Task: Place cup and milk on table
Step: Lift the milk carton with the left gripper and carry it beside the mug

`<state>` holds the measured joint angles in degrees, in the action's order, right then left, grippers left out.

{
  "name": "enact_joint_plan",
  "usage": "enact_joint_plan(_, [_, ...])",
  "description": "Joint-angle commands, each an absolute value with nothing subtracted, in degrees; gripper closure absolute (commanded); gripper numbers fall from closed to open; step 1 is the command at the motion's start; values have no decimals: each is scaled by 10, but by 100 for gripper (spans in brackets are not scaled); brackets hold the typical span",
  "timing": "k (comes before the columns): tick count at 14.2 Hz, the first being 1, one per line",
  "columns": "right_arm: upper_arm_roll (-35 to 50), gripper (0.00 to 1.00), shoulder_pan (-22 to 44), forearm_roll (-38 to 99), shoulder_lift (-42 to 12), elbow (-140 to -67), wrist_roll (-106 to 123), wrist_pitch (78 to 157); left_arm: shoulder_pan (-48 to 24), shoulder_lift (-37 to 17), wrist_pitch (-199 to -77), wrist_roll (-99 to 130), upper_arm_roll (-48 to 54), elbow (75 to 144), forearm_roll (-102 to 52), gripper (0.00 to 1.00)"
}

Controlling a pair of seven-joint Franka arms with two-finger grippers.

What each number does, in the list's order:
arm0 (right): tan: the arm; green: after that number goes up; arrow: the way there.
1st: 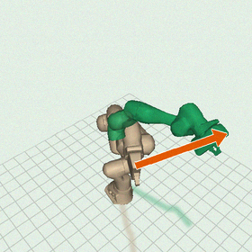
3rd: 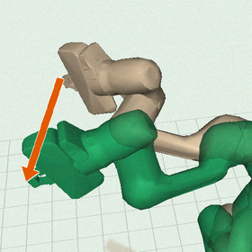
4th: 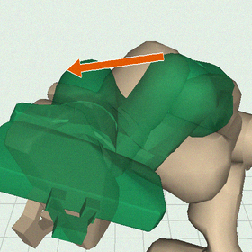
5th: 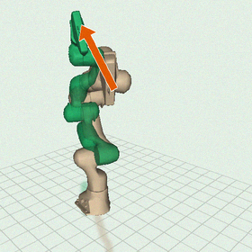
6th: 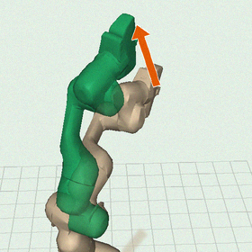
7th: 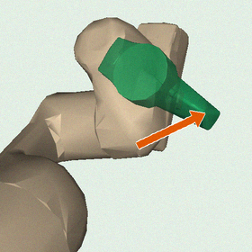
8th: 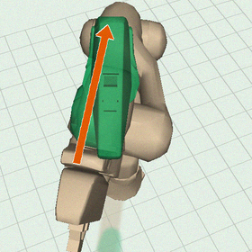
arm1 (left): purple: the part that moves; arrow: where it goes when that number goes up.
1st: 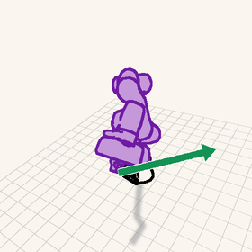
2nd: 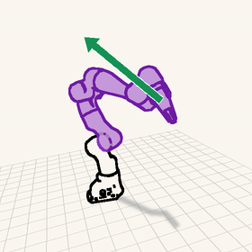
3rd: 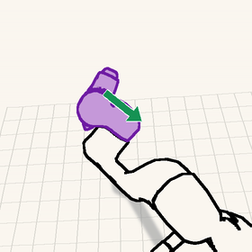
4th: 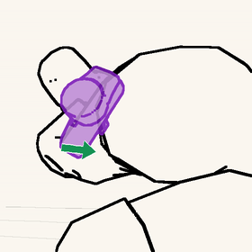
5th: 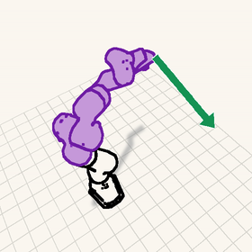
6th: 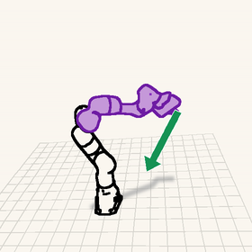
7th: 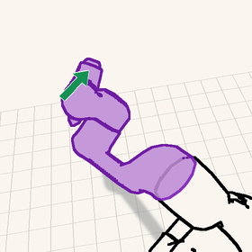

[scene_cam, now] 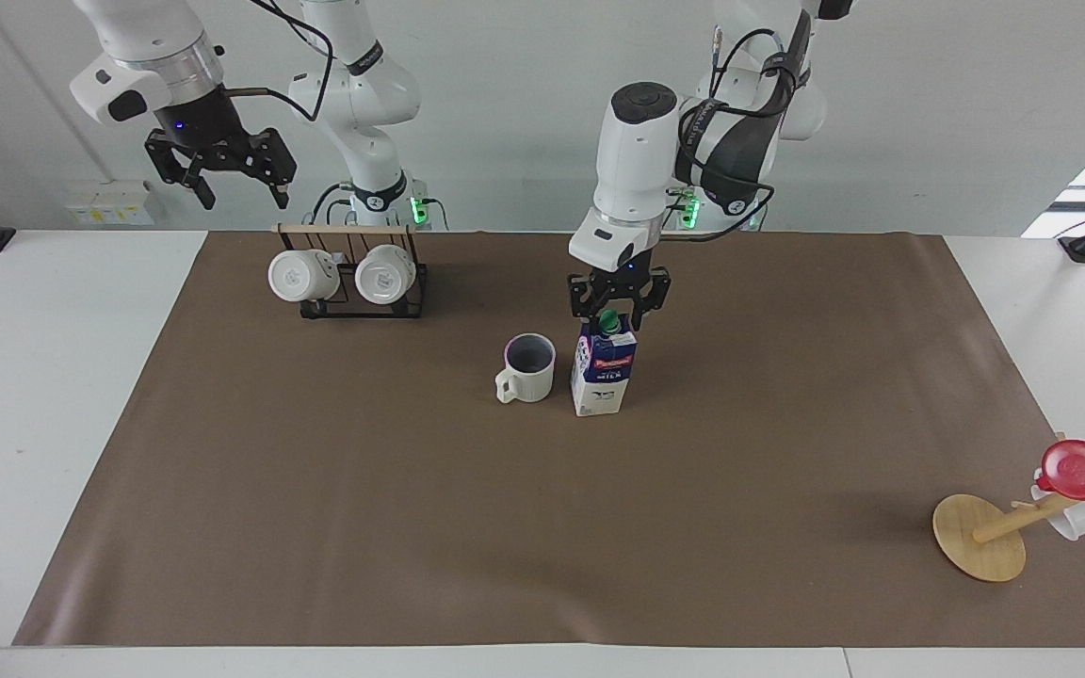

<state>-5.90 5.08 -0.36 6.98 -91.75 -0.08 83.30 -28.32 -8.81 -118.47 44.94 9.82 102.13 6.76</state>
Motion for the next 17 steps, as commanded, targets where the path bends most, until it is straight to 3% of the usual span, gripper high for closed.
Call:
enact_joint_plan(1, [-59, 0, 47, -7, 79, -929, 6, 834, -297, -96, -1188, 464, 90, 1015, 85, 27])
enact_joint_plan(2, [-59, 0, 47, -7, 79, -930, 6, 834, -297, -96, -1187, 464, 90, 1015, 86, 24])
enact_joint_plan(4, [-59, 0, 47, -6, 79, -930, 6, 834, -299, -96, -1183, 464, 90, 1013, 85, 5])
enact_joint_plan(5, [-59, 0, 45, -6, 80, -930, 6, 834, -303, -96, -1180, 465, 90, 1010, 84, 0])
enact_joint_plan(10, [-59, 0, 44, -6, 80, -930, 6, 835, -303, -89, -1167, 475, 91, 996, 41, 0])
enact_joint_plan(13, [-59, 0, 43, -6, 80, -930, 6, 836, -294, -85, -1071, 468, 87, 933, 33, 0])
enact_joint_plan(17, [-59, 0, 41, -4, 61, -906, 6, 824, -268, -62, -1015, 416, 81, 918, 33, 0])
